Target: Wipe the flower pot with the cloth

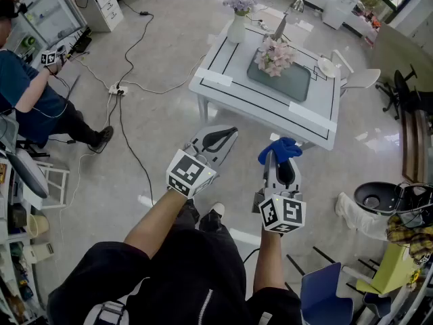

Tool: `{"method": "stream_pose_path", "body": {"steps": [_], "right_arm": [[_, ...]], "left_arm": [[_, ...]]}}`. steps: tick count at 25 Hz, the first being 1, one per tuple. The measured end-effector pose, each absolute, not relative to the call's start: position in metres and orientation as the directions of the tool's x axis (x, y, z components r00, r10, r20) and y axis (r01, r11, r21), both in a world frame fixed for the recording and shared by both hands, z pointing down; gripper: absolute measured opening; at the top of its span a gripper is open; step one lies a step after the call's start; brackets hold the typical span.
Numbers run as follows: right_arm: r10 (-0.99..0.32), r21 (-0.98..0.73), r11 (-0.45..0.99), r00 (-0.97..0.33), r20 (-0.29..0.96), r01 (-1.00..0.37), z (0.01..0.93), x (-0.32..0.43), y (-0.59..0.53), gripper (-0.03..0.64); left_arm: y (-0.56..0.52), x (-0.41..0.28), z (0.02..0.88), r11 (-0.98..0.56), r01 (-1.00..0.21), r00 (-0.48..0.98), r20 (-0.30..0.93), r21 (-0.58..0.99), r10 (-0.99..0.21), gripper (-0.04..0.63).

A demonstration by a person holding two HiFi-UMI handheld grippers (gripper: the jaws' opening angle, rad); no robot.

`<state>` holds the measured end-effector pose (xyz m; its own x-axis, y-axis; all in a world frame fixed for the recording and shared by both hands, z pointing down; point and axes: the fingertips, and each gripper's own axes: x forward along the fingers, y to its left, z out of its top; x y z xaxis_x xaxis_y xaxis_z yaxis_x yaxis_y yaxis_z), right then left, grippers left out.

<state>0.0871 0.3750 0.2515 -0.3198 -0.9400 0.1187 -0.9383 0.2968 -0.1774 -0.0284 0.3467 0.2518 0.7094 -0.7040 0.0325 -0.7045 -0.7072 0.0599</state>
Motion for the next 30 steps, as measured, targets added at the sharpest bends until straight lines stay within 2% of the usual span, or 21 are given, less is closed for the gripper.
{"method": "stream_pose_path", "body": {"steps": [19,30], "right_arm": [[-0.909,-0.214,0.382,-0.407,0.087,-0.899,0.253,0.112,0.365,0.109],[-0.897,-0.178,0.401,-0.424,0.12,-0.899,0.268,0.114,0.272,0.109]], "left_arm": [[0.343,-0.005,0.251,-0.673,-0.737,0.675,0.042,0.061,-0.736,0.006],[0.236,0.007,0.271,-0.683,-0.725,0.687,0.024,0.088,-0.727,0.006]]}}
